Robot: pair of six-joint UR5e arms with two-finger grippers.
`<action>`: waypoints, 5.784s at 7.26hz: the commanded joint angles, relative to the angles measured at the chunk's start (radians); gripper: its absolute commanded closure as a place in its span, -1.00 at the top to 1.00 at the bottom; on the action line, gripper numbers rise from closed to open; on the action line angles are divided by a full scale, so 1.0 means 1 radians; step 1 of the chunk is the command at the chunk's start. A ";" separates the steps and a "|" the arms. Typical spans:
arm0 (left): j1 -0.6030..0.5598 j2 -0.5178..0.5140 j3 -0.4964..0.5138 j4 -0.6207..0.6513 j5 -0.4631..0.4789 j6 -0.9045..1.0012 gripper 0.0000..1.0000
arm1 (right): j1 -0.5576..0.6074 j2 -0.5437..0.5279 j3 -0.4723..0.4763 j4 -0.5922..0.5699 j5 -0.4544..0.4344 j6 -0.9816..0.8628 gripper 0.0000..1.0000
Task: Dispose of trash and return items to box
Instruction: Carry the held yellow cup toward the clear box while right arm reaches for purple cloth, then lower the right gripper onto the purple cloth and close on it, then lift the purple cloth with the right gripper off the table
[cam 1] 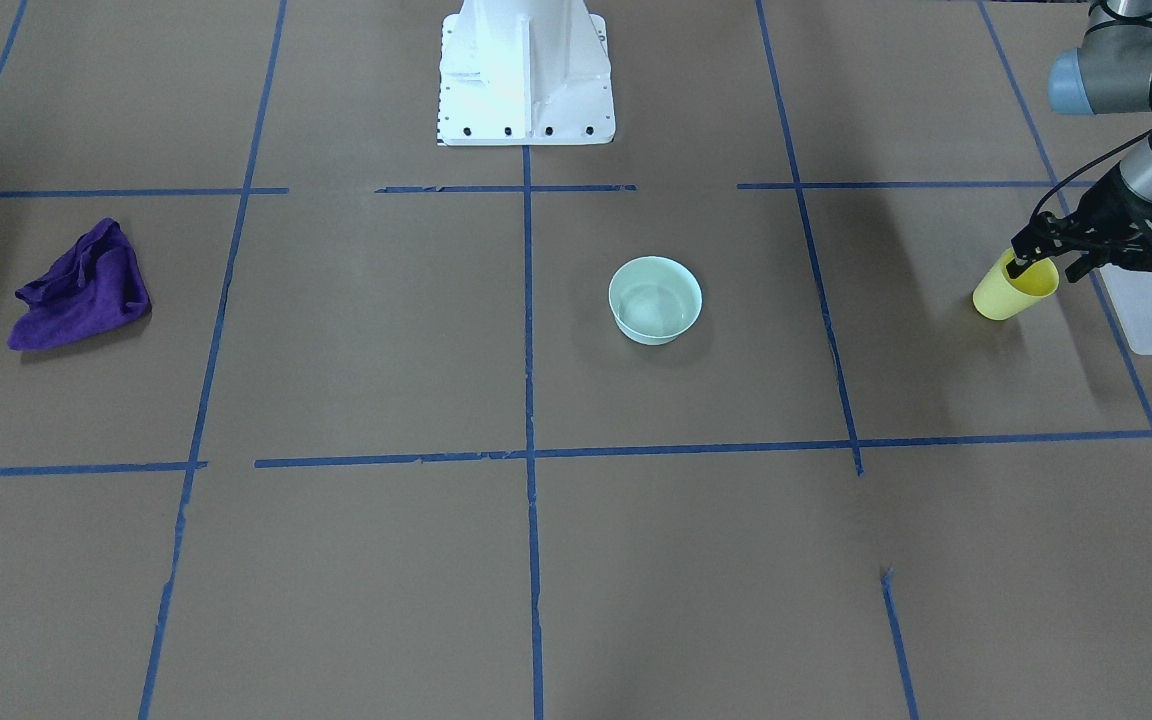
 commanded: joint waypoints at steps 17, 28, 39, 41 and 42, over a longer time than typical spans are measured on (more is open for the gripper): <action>-0.503 -0.223 -0.284 0.852 0.120 0.762 -1.00 | -0.504 -0.254 0.256 0.508 -0.161 0.707 1.00; -0.613 -0.310 -0.159 0.891 0.155 0.923 -1.00 | -0.922 -0.259 0.254 0.504 -0.462 0.892 0.93; -0.616 -0.184 0.005 0.826 0.147 0.923 -1.00 | -0.584 -0.286 0.449 0.461 -0.304 0.882 -1.00; -0.616 -0.134 0.014 0.760 0.071 0.922 -1.00 | -0.446 -0.279 0.471 0.462 -0.185 0.879 -1.00; -0.615 -0.114 0.016 0.752 0.041 0.922 -1.00 | -0.405 -0.279 0.480 0.462 -0.171 0.879 -1.00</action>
